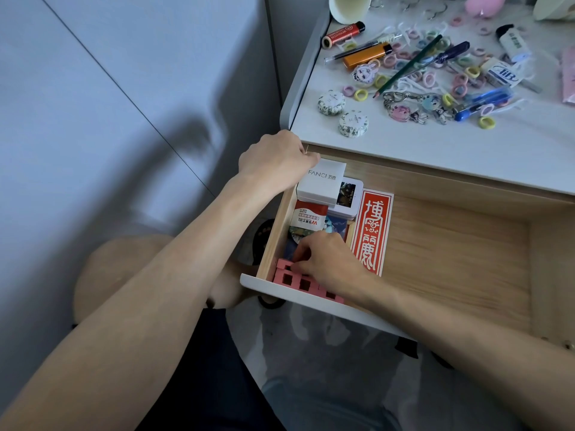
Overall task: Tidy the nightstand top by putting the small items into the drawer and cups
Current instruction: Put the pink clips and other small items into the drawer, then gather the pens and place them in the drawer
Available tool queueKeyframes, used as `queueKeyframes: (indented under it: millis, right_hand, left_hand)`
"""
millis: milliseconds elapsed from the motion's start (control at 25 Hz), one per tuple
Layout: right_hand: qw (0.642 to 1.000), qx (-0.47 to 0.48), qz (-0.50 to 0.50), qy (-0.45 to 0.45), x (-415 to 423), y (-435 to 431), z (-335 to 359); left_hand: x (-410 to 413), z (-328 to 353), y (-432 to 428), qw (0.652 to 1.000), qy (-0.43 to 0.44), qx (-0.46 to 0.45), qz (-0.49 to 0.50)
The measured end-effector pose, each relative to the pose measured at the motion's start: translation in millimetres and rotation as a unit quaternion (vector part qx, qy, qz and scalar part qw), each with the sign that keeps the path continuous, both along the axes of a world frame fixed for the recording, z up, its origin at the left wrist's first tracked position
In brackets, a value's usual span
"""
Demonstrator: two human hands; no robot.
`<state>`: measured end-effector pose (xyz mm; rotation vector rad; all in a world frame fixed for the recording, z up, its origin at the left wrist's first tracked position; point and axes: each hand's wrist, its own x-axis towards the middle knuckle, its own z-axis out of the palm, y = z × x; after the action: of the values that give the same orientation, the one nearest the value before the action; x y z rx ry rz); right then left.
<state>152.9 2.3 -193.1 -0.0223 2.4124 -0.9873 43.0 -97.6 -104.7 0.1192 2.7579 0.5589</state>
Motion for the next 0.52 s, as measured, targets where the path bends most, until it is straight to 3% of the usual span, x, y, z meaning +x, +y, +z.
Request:
queueKeyframes:
  millis: [320,520]
  right_hand:
    - [1.000,-0.018,0.004,0.021,-1,6,5]
    - [0.994,-0.061,-0.070,0.059,-12,38,37]
  left_hand:
    - [-4,-2,1,1.000,0.012,0.000,0.004]
    - [-7,-1,7,0.996,0.066,0.041,0.040]
